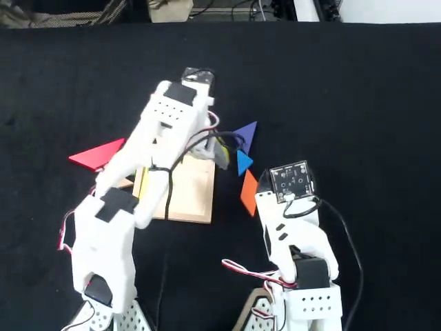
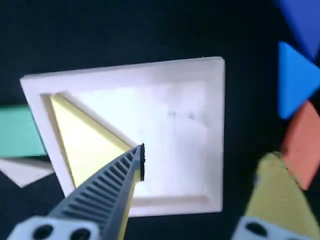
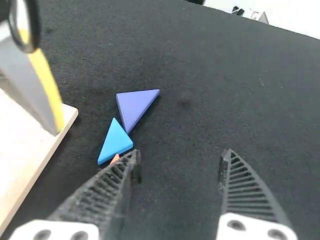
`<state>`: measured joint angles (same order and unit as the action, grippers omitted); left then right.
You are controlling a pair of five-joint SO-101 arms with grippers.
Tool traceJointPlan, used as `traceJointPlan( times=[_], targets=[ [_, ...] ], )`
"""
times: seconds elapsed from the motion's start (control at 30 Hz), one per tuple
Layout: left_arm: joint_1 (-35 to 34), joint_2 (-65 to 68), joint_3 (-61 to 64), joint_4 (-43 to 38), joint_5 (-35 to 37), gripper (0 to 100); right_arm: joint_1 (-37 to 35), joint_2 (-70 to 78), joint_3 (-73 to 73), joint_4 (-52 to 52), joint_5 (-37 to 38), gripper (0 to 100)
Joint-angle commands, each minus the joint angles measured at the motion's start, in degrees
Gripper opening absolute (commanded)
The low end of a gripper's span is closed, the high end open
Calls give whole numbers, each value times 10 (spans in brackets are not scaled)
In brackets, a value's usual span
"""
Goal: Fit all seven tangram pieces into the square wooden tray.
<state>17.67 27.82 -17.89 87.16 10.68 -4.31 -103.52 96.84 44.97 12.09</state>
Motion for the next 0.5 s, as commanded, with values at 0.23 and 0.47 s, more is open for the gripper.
traceJointPlan(
  times=[0.23, 0.47],
  targets=[
    [-33, 47, 24, -57, -55, 286, 10, -36, -3, -7, 4, 262],
    [-41, 40, 18, -42, -63, 289, 10, -36, -3, -7, 4, 262]
  ],
)
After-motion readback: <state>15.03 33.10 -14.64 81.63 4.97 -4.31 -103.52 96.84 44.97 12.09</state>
